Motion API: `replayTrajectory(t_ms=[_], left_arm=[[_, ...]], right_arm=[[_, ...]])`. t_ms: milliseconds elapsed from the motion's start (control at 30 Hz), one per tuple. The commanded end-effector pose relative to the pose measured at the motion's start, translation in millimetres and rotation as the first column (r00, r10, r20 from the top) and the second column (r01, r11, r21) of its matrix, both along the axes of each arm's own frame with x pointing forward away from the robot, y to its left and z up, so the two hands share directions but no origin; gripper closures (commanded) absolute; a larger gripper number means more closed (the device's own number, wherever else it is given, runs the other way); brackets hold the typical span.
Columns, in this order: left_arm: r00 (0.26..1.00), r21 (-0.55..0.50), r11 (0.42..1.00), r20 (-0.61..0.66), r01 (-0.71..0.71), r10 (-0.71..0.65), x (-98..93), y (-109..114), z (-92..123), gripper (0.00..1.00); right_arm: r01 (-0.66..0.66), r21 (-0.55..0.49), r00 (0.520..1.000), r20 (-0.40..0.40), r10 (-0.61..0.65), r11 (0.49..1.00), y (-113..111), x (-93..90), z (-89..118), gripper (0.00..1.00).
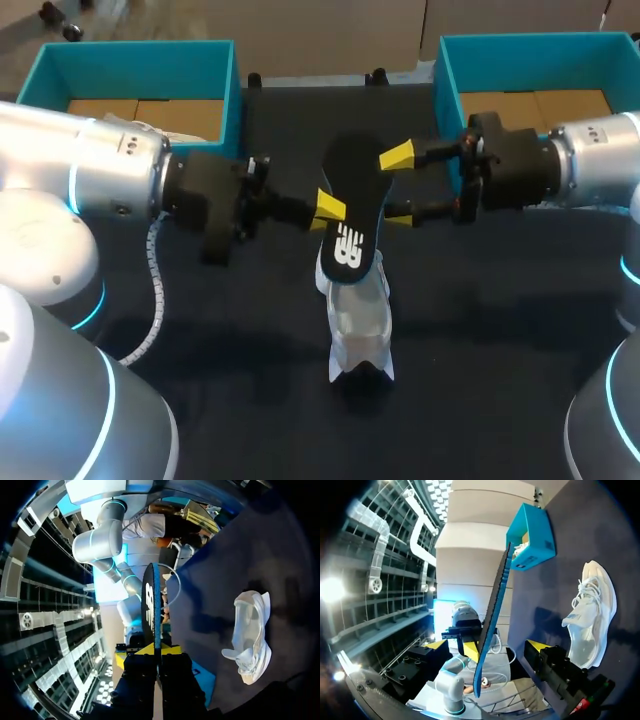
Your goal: Take the shoe out of the shoebox, open the shoe tongue, remove and reinsert the insole, then place the shoe into the shoebox
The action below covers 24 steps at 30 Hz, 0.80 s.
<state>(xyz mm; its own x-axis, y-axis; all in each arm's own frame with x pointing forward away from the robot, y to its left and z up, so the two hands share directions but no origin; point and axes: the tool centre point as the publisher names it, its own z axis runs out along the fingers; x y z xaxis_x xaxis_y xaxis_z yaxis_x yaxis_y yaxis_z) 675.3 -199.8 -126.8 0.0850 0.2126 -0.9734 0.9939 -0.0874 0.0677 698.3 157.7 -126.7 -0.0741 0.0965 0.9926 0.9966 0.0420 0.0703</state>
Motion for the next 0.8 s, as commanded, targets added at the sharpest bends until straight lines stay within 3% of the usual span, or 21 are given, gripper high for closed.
replayTrajectory(t_ms=[33, 67, 100, 133, 167, 433, 700, 767, 800], left_arm=[[1.0, 0.002, 1.0, 0.013, -0.013, 0.013, -3.2, -9.3, -2.7, 1.0], [1.0, 0.001, 1.0, 0.015, -0.013, 0.013, -3.9, -10.3, -3.0, 1.0], [1.0, 0.0, 1.0, 0.022, -0.017, 0.017, -4.2, -10.9, -3.2, 1.0], [0.999, 0.0, 1.0, 0.026, -0.022, 0.022, -4.5, -11.6, -3.6, 1.0], [0.999, -0.007, 1.0, 0.024, -0.025, 0.026, -4.7, -11.9, -3.8, 1.0], [0.998, -0.029, 0.999, 0.038, -0.046, 0.047, -6.2, -13.7, -3.4, 1.0], [0.998, -0.025, 0.998, 0.029, -0.061, 0.061, -7.3, -10.8, -6.1, 1.0], [0.998, -0.024, 0.998, 0.027, -0.062, 0.063, -7.9, -10.9, -7.0, 1.0], [0.998, -0.025, 0.998, 0.027, -0.063, 0.064, -8.3, -11.0, -7.3, 1.0]], right_arm=[[-0.002, 0.007, 1.0, -0.003, 0.002, 1.0, 11.1, 7.9, -4.5, 0.1], [0.0, 0.007, 1.0, -0.003, 0.0, 1.0, 11.3, 8.4, -4.6, 0.21], [0.001, 0.008, 1.0, -0.003, -0.001, 1.0, 11.5, 8.9, -4.6, 0.25], [0.002, 0.009, 1.0, -0.003, -0.002, 1.0, 11.9, 9.8, -4.6, 0.44], [0.003, 0.01, 1.0, -0.003, -0.003, 1.0, 12.0, 10.3, -4.7, 0.5], [0.011, 0.008, 1.0, -0.007, -0.011, 1.0, 11.1, 12.9, -4.3, 0.71], [0.017, 0.007, 1.0, -0.013, -0.017, 1.0, 7.1, 13.3, -5.4, 0.75], [0.016, 0.008, 1.0, -0.012, -0.016, 1.0, 6.8, 14.4, -5.8, 0.84], [0.015, 0.008, 1.0, -0.012, -0.015, 1.0, 6.9, 14.8, -5.9, 0.94]])
